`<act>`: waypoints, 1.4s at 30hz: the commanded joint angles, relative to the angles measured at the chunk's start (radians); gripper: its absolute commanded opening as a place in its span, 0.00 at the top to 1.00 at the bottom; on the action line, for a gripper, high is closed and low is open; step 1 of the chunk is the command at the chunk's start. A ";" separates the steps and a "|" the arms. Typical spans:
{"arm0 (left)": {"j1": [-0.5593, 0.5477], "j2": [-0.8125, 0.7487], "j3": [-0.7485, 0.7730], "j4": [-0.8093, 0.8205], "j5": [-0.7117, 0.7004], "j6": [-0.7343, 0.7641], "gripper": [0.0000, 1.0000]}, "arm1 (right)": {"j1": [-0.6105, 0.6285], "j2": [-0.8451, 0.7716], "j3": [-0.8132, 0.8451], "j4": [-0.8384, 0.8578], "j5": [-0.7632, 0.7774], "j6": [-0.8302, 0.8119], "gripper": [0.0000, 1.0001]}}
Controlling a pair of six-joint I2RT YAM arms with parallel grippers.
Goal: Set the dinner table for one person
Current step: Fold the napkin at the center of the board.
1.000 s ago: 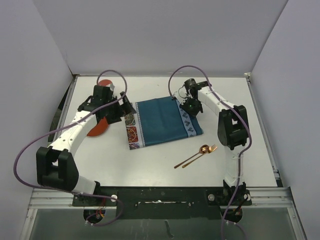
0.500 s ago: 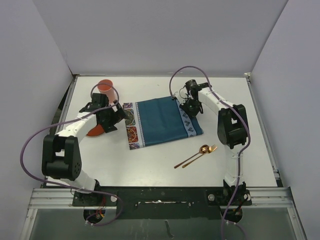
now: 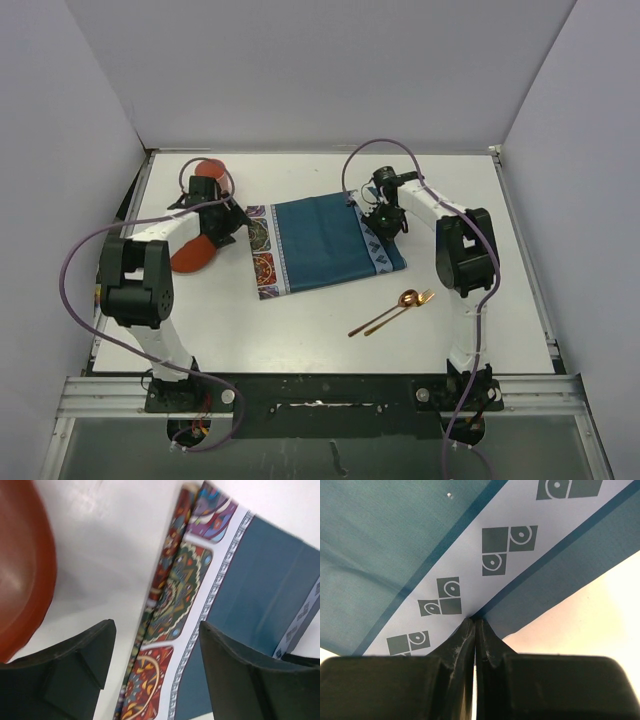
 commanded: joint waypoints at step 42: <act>-0.091 0.505 0.545 0.034 0.156 0.056 0.32 | 0.019 -0.045 -0.144 0.003 -0.152 0.057 1.00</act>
